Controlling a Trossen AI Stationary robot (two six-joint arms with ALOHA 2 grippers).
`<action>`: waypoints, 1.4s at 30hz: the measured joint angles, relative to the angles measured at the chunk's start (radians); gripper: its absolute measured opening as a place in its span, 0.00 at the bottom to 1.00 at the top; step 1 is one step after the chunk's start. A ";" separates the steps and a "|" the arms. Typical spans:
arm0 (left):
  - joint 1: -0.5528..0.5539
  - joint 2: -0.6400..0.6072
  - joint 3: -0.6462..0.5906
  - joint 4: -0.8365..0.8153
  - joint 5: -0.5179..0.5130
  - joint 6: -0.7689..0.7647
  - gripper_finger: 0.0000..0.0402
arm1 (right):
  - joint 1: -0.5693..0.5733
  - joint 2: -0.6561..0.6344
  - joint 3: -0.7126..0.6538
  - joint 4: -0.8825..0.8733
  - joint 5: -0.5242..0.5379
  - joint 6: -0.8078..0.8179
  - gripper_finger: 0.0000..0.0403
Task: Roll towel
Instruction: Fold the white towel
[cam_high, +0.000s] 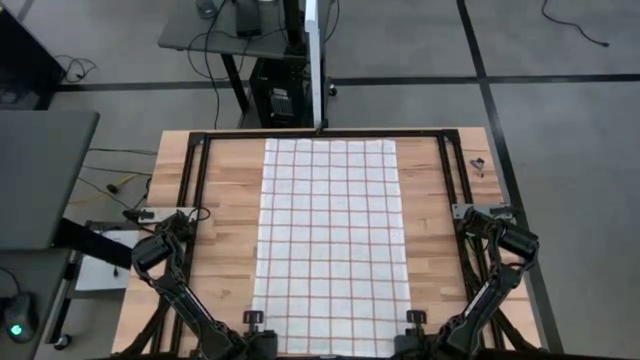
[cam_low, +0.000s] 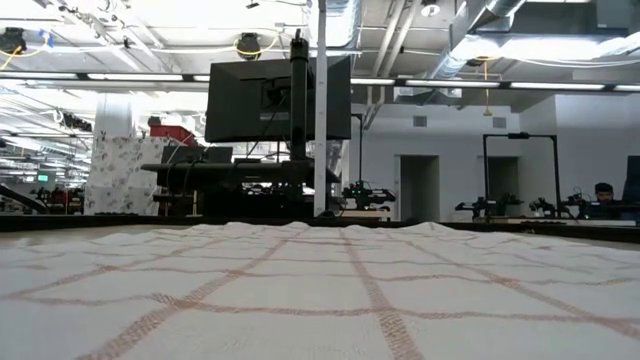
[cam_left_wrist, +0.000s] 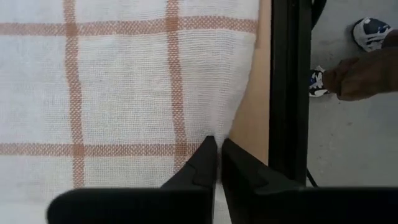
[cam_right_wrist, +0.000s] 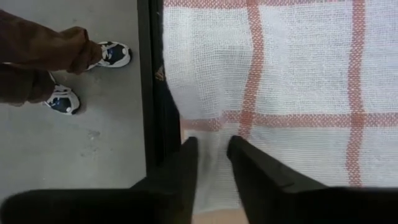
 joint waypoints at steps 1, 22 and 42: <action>0.000 -0.001 0.000 -0.002 0.001 -0.016 0.00 | 0.000 0.000 0.000 0.004 -0.007 0.007 0.08; 0.030 -0.392 -0.004 -0.184 0.022 -0.306 0.00 | 0.006 -0.268 0.004 -0.188 -0.033 0.080 0.00; 0.003 -0.483 -0.001 0.042 0.131 -0.479 0.00 | 0.021 -0.392 0.007 -0.036 -0.108 0.133 0.00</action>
